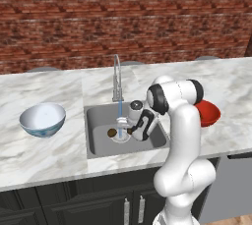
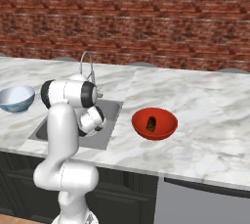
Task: Pick the kiwis from the sink and place them in one bowl. Place the sweet potato in the other bowl. Then turn off the sink faucet.
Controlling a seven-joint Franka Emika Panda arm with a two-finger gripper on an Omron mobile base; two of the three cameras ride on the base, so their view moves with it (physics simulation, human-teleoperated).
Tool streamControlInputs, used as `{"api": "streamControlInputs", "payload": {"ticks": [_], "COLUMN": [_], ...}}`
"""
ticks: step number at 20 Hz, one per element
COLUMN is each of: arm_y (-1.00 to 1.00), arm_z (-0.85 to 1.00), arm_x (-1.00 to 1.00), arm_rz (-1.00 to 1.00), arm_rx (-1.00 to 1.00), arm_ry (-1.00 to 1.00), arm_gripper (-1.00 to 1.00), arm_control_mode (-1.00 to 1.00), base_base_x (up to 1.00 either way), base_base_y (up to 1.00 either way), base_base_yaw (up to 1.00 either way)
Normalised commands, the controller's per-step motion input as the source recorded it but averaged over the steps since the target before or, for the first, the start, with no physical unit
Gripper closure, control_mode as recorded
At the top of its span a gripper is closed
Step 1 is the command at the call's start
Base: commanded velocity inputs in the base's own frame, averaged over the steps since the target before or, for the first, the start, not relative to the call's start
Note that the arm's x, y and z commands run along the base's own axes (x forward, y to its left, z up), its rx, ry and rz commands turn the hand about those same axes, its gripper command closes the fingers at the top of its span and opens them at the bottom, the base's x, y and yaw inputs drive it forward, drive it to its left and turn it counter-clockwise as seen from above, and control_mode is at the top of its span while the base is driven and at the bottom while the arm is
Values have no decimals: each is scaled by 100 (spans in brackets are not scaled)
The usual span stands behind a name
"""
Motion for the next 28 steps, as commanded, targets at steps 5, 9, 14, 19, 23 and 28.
{"api": "streamControlInputs", "payload": {"ticks": [5,9,14,19,23,28], "arm_y": [0,-1,-10,-12,0,0], "arm_z": [-7,-8,-7,-10,-20,-16], "arm_x": [24,24,38,36,22,17], "arm_rz": [-1,0,0,0,0,0], "arm_rx": [0,0,0,0,0,0], "arm_ry": [6,7,3,2,7,7], "arm_gripper": [-100,-100,-100,-100,100,100], "arm_control_mode": [-100,-100,-100,-100,-100,-100], "base_base_x": [0,0,0,0,0,0], "base_base_y": [0,0,0,0,0,0], "base_base_yaw": [0,0,0,0,0,0]}}
